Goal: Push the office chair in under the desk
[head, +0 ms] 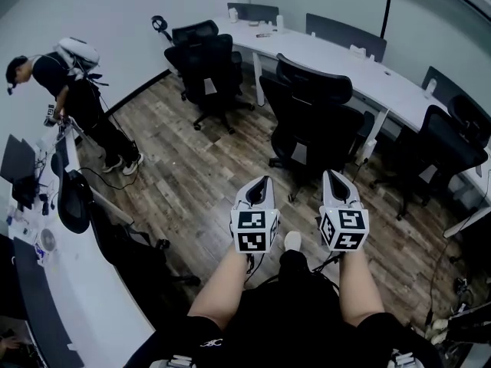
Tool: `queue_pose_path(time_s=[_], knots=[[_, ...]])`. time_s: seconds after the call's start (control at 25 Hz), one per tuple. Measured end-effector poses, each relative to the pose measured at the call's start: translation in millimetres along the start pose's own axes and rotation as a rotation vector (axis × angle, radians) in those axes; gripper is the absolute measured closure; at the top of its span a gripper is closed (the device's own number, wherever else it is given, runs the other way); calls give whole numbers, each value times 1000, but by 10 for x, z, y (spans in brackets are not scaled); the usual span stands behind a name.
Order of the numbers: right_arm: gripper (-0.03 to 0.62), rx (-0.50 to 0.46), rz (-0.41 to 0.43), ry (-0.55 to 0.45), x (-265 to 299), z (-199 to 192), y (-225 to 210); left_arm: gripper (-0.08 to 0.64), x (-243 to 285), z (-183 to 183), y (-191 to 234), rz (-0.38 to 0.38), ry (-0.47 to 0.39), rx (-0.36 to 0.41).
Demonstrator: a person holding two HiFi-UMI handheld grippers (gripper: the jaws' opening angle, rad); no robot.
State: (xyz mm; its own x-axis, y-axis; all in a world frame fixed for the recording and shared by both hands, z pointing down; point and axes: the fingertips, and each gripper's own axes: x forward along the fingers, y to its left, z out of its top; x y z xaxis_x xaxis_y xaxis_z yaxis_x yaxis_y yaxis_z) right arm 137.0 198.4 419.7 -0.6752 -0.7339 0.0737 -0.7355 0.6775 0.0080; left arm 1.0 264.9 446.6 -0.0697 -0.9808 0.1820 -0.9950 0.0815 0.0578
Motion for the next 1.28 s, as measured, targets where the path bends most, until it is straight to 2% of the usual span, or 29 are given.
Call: queue_pose_path(time_s=[0.48, 0.76, 1.28], knots=[[585, 25, -36, 13, 999, -15, -602, 551, 1135, 265, 182, -40, 7, 64], [586, -5, -36, 29, 1595, 24, -908, 551, 1815, 352, 317, -52, 27, 64], [585, -8, -66, 103, 2459, -3, -1770, 552, 3094, 595, 493, -59, 69, 60]])
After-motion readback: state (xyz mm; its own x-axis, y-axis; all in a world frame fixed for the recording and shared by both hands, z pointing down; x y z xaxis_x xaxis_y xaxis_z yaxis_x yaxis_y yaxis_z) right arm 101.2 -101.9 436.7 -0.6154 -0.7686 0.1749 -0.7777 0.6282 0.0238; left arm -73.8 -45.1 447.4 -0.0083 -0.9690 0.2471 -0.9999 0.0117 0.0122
